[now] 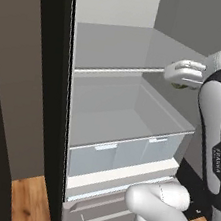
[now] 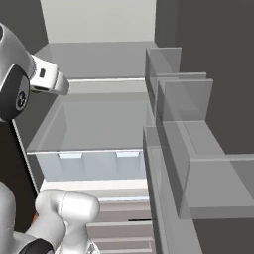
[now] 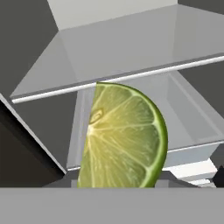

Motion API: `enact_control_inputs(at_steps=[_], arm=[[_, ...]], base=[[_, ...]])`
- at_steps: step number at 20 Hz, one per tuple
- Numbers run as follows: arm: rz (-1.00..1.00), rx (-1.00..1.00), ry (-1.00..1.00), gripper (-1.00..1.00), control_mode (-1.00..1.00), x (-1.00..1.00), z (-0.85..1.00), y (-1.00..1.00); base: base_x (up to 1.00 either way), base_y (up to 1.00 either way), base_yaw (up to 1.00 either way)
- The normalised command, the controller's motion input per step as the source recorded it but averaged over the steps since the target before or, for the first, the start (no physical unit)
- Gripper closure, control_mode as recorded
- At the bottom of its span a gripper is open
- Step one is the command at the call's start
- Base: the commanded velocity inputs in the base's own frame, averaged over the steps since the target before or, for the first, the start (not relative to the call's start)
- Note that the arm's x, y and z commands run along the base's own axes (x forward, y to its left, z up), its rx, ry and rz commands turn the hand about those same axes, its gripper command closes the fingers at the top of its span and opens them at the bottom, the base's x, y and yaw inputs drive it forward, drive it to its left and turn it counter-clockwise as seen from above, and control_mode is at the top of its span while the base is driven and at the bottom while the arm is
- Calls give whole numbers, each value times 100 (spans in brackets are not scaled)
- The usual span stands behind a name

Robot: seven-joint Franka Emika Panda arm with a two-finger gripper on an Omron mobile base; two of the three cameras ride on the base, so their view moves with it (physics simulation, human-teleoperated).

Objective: There is a bowl on the dining counter. Grab a lemon wedge from the fridge and place it in the bowl. Then get the liquor bottle and glass cup from the cabinet and place them next to the bowl.

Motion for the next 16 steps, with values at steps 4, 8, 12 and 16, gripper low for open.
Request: enact_control_inputs(at_steps=[4, 8, 12, 16], arm=[[0, -12, 18, 100, -100, -56, -34, 0], [0, -7, 22, 100, -100, -7, -23, 0], [0, 0, 10, 100, -100, 0, -8, 0], [0, -1, 3, 100, -100, -22, -2, 0]], base=[[0, 0, 0], [0, 0, 0], [0, 0, 0], [0, 0, 0]])
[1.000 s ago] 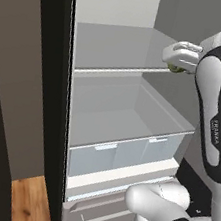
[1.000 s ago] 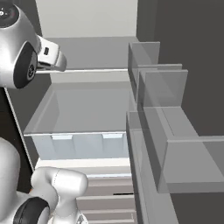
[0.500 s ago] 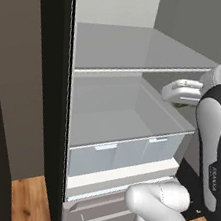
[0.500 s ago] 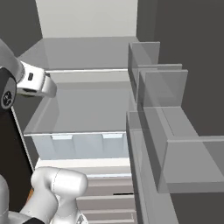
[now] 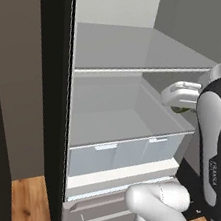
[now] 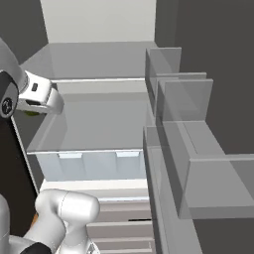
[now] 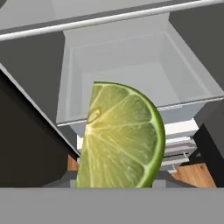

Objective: There is a bowl on the dining counter. Grab a lemon wedge from the fridge and place it in the bowl. Then get the liquor bottle and glass cup from the cabinet and place them next to the bowl.

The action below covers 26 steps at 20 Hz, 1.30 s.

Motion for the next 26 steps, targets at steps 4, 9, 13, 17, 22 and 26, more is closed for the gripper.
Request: enact_control_inputs(at_steps=[4, 9, 13, 17, 22, 26], arm=[[0, 0, 0, 100, 100, 0, 0, 0], [0, 0, 0, 100, 100, 0, 0, 0], [0, 0, 0, 100, 100, 0, 0, 0], [0, 0, 0, 100, 100, 0, 0, 0], [0, 0, 0, 100, 100, 0, 0, 0], [0, 0, 0, 100, 100, 0, 0, 0]], base=[[-97, 0, 0], [-100, 0, -3], [-100, 0, -9], [-100, 0, -41], [-86, 6, -77], [-70, 0, -80]])
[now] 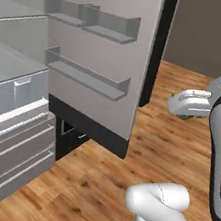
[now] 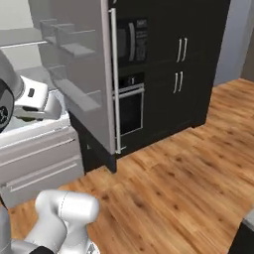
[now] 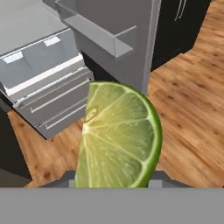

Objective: There is a bowl on the dining counter. Grab a lemon wedge from the fridge and place it in the bowl. Then get the liquor bottle and glass cup from the cabinet and place them next to the bowl.

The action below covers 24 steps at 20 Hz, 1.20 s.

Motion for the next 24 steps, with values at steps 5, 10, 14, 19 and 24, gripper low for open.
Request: enact_control_inputs(at_steps=[5, 10, 14, 19, 24], arm=[[0, 0, 0, 100, 100, 0, 0, 0], [0, 0, 0, 100, 100, 0, 0, 0], [0, 0, 0, 100, 100, 0, 0, 0], [0, 0, 0, 100, 100, 0, 0, 0], [0, 0, 0, 100, 100, 0, 0, 0]], base=[[-71, 0, -77], [-82, -7, -71], [-98, -32, -61], [-43, -92, -49], [5, -100, -35]])
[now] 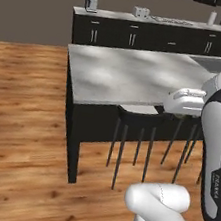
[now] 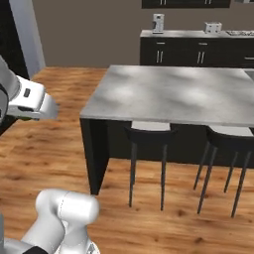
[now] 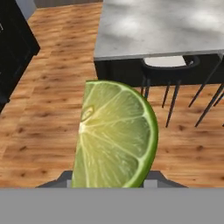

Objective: There is a bowl on the dining counter. Grab a lemon wedge from the fridge and place it in the bowl. Then get the liquor bottle and glass cup from the cabinet and place them next to the bowl.

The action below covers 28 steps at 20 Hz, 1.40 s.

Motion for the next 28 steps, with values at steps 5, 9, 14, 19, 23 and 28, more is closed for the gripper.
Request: enact_control_inputs(at_steps=[5, 9, 14, 19, 23, 28], arm=[[0, 0, 0, 100, 100, 0, 0, 0], [0, 0, 0, 100, 100, 0, 0, 0], [0, 0, 0, 100, 100, 0, 0, 0], [0, 0, 0, 100, 100, 0, 0, 0], [0, 0, 0, 100, 100, 0, 0, 0], [0, 0, 0, 100, 100, 0, 0, 0]], base=[[23, -100, -26], [28, -100, -22], [33, -100, -19], [45, -100, -15], [69, -100, -10], [88, -100, -7]])
